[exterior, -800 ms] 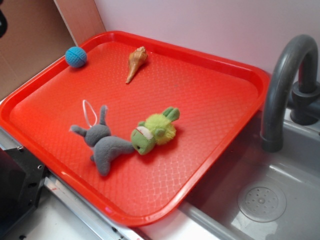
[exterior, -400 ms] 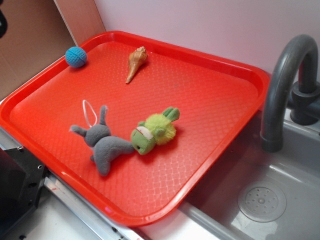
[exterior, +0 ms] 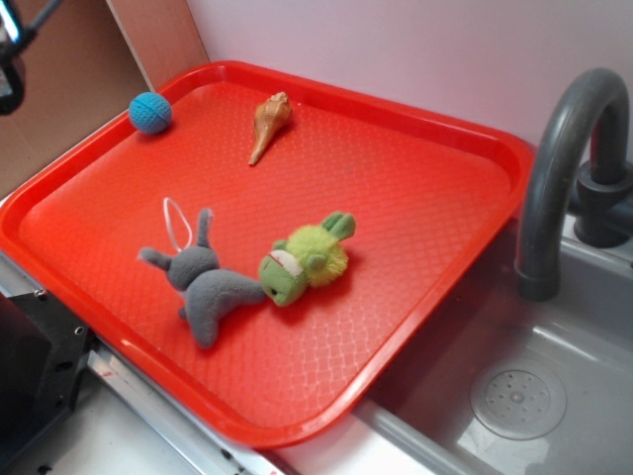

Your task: Grab the gray animal.

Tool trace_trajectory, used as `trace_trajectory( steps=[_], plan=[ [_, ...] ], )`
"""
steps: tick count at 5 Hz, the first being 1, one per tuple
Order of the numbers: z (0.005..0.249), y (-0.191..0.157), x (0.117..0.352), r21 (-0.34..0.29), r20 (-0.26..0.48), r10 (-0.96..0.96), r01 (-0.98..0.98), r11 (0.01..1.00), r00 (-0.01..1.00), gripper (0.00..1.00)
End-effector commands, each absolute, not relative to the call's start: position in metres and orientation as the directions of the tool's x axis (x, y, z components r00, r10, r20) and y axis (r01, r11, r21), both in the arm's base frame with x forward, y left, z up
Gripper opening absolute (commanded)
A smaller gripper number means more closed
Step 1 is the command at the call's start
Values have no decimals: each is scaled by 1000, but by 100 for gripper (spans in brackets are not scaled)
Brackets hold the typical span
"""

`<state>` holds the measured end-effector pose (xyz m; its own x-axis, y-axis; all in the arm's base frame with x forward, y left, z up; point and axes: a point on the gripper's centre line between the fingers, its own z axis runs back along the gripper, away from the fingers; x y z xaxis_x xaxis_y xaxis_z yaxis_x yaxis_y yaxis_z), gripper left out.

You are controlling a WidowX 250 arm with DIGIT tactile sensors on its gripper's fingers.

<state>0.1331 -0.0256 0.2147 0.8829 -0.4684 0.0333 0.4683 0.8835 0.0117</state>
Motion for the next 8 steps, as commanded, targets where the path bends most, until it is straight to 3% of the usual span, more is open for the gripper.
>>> trace_trajectory(
  steps=[1,2,3,5,6,8],
  plan=[
    [199,-50,146,-4,80,-834,837,548,546,100],
    [186,-60,150,-9,129,-938,946,323,321,100],
    [158,-70,160,-68,76,-991,992,109,114,100],
    [101,-91,170,-146,-27,-997,987,70,67,100],
    [70,-101,163,-183,-85,-996,982,51,36,100],
    [36,-88,156,-216,-173,-981,969,121,83,100]
  ],
)
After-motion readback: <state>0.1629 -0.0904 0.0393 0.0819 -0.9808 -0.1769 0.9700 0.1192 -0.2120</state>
